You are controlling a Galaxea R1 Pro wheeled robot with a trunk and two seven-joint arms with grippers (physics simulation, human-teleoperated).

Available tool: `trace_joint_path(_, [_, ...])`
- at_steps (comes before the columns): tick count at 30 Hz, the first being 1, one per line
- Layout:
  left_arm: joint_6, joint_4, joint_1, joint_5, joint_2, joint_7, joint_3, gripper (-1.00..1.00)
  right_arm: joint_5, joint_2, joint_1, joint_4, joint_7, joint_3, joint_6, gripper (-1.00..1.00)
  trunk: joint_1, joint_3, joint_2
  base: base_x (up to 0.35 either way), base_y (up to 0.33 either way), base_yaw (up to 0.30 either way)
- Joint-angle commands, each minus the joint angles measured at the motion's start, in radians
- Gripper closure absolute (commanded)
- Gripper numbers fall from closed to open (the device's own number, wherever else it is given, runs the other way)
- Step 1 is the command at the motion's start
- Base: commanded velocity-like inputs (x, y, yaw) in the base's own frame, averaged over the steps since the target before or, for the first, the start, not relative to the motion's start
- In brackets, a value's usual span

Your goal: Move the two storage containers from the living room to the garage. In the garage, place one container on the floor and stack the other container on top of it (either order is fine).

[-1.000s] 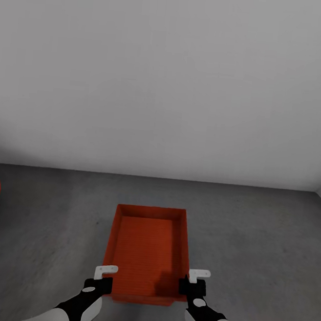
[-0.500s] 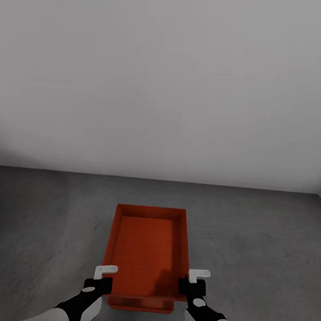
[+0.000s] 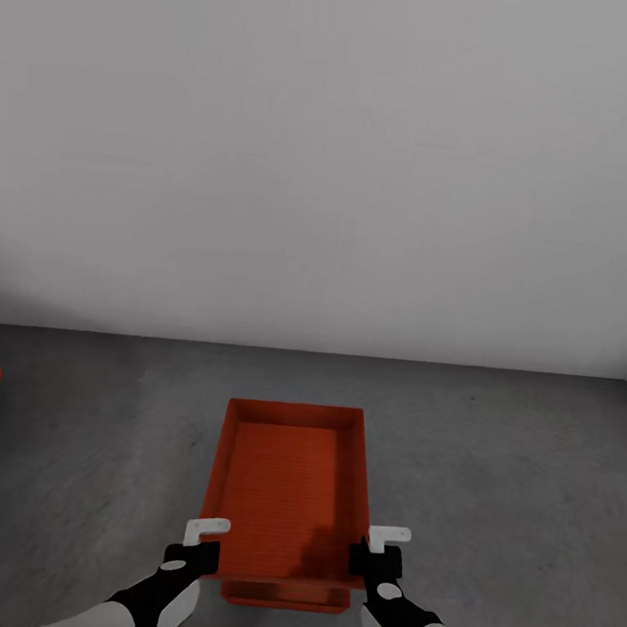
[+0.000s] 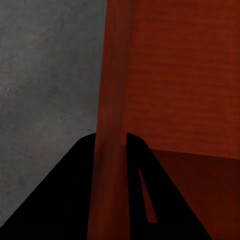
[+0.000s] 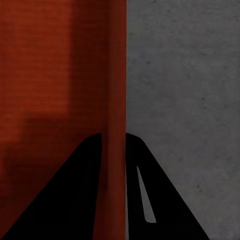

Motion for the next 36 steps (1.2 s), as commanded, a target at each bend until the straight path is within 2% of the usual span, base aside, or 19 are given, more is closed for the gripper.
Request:
trace_joint_path(1, [-0.001, -0.002, -0.001, 0.007, 0.006, 0.009, 0.005, 1.0, 0.03, 0.001, -0.001, 0.001, 0.005, -0.048, 0.002, 1.0, 0.0, -0.001, -0.001, 0.0, 0.025, 0.0])
trace_joint_path(22, [-0.002, -0.002, -0.001, 0.007, 0.006, 0.009, 0.005, 1.0, 0.03, 0.001, -0.001, 0.001, 0.005, -0.048, 0.002, 1.0, 0.0, -0.001, -0.001, 0.0, 0.002, -0.001])
trace_joint_path(36, [-0.002, -0.002, -0.001, 0.007, 0.006, 0.009, 0.005, 1.0, 0.03, 0.001, -0.001, 0.001, 0.005, -0.048, 0.001, 1.0, 0.0, -0.001, -0.001, 0.0, 0.0, -0.09])
